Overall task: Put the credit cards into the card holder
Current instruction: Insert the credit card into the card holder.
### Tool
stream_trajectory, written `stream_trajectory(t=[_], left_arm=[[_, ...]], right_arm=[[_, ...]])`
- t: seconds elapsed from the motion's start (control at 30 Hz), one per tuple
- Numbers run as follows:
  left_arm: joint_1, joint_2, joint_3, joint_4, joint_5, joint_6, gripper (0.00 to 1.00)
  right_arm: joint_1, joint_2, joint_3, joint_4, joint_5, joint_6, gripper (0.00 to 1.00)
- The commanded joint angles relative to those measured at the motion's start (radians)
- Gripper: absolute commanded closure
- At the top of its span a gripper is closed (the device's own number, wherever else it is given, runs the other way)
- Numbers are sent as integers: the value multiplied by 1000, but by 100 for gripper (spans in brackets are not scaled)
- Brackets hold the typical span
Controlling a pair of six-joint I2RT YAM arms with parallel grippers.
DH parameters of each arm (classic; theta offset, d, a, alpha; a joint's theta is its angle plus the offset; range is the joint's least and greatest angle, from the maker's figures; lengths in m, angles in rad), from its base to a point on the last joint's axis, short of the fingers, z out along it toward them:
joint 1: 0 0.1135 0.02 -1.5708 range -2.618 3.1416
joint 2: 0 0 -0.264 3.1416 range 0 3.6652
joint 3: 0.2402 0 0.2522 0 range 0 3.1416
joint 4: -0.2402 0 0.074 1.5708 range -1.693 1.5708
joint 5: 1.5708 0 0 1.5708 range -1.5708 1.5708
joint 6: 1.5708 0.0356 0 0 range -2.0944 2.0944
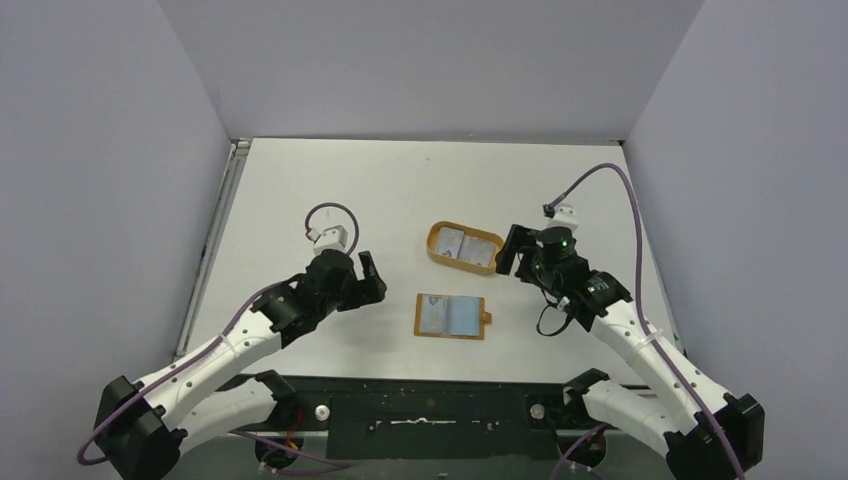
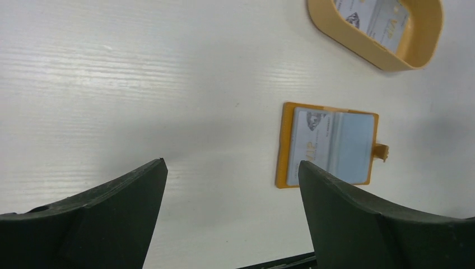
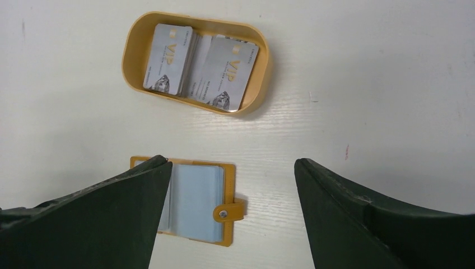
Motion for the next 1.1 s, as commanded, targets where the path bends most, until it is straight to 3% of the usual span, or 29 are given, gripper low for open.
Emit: stream_trajectory(t=[0.0,0.1,0.43,0.7,0.9,1.07], left_arm=[[23,-55,-82,106,-38,-26,12],[31,-53,-106,157,29,-40,3],[-11,198,-26,296,274,11,6],[-88,375,72,297,274,19,15],[-145,500,209,194,210,60,15],[-152,560,250,148,150,80,13]], right_arm=[[-23,84,85,40,-29,-12,16],[-34,146,120,-15,-40,-16,18],[-32,130,-39,-32,-164,-51,27],[7,136,-125,-8,-174,-12,30],[166,238,-82,23,-84,15,30],[198,308,-65,44,-39,45,30]])
